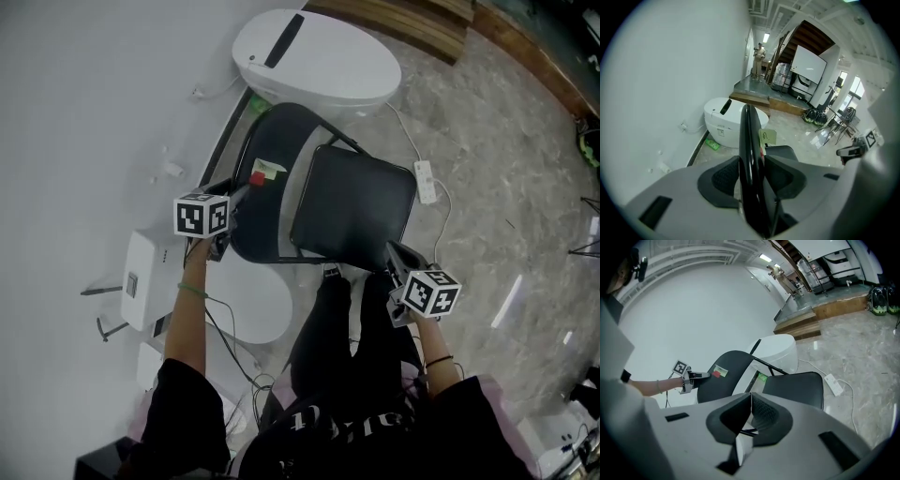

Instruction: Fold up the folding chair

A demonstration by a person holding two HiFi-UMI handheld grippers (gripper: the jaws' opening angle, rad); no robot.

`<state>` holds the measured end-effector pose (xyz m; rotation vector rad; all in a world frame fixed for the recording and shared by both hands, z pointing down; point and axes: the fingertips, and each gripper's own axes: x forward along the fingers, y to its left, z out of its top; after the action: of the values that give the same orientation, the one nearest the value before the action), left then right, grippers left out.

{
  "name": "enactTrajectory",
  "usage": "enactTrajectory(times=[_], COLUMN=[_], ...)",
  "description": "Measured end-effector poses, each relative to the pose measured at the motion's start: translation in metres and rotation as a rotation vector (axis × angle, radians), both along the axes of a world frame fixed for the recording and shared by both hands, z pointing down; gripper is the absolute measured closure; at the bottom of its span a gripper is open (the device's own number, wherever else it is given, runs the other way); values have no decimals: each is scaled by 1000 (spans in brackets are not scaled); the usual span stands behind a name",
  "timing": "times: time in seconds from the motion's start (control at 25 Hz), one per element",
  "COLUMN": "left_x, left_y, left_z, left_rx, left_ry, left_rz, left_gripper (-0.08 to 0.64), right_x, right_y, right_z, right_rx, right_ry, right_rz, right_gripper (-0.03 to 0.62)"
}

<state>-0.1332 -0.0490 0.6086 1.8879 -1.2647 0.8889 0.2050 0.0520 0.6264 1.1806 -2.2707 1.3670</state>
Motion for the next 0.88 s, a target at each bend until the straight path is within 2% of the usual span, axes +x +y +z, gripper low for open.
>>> enactTrajectory(times=[0.2,0.28,0.52,0.64,0.88], left_x=[2,1,0,0,1], left_y=[0,1,-7,-7,-9], left_z=[2,4,-6,-2,-1], left_rx=[-13,-20,24,23,57], left_ry=[-27,-35,-89,-94,-118], left_rz=[4,-2,-26,-31,-29], left_gripper=[394,396,397,399,398], right_x=[17,27,66,85,101], right_y=[-16,-21,-39,-42,-44], right_z=[37,61,140,180,254], right_rx=[33,6,-58,-94,-160], right_ry=[-4,-1,48,94,119], right_rz=[-8,-25,-31,-54,-96], right_gripper=[558,473,388,359,324])
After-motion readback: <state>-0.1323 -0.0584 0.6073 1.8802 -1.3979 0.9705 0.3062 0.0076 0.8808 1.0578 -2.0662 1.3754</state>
